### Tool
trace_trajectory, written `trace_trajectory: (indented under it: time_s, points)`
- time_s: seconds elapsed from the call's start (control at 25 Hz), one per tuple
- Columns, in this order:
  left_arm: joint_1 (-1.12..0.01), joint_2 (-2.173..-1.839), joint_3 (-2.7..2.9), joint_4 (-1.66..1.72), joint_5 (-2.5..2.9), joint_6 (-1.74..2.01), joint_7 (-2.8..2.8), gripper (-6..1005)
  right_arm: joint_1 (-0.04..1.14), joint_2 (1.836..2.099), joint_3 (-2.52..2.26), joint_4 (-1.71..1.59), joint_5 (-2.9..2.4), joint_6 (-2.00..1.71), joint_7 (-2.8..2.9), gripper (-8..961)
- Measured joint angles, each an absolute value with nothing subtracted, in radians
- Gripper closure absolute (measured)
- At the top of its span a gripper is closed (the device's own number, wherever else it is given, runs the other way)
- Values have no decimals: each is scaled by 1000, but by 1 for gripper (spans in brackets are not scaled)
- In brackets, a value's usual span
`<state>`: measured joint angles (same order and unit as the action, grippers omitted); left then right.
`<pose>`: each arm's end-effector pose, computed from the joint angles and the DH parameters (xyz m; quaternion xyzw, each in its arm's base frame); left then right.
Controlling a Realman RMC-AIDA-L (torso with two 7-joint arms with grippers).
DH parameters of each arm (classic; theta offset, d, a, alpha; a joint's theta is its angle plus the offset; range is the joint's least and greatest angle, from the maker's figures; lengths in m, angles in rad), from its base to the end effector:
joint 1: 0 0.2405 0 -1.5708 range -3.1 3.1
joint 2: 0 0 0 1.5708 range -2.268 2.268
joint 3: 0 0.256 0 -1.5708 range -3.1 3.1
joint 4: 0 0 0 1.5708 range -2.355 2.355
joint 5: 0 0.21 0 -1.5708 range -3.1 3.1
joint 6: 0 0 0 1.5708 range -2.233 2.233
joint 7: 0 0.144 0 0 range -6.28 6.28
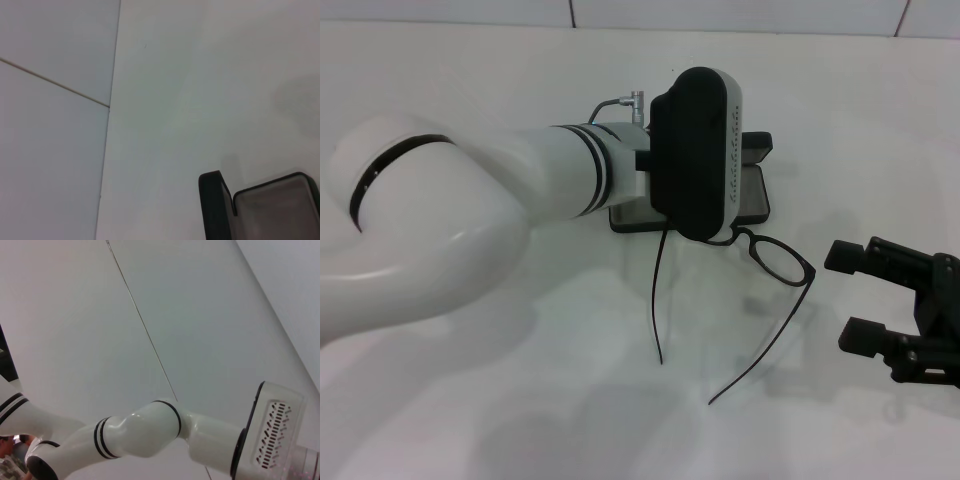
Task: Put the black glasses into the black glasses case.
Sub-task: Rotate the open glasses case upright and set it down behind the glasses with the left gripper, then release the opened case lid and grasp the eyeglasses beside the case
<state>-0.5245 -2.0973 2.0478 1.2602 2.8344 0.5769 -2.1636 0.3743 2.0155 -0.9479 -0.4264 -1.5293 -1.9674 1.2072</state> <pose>-0.1286 0.3615 -0.1089 -0.9095 0.2277 0.1473 0.3152 0.2555 0.2436 0.0099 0.8728 -0.1729 -0.4564 0.0013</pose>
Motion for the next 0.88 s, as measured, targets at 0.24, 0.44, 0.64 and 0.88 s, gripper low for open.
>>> trace_trajectory:
  time_s: [0.24, 0.44, 0.64, 0.88]
  points:
    - [-508, -2096, 2042, 1307, 2834, 589, -2154, 634, 374, 2016, -948, -425, -1529, -1963, 1207, 151]
    - [-406, -2094, 2018, 1506, 2829, 613, -2162, 570, 374, 2001, -947, -444, -1536, -1901, 1226, 154]
    - [-233, -2093, 1945, 1752, 2654, 562, -2176, 562, 372, 1977, -940, -669, -1606, -1863, 1401, 156]
    - [-134, -2085, 1814, 1824, 2195, 638, -2065, 567, 393, 1999, -955, -1200, -1925, -1789, 1905, 159]
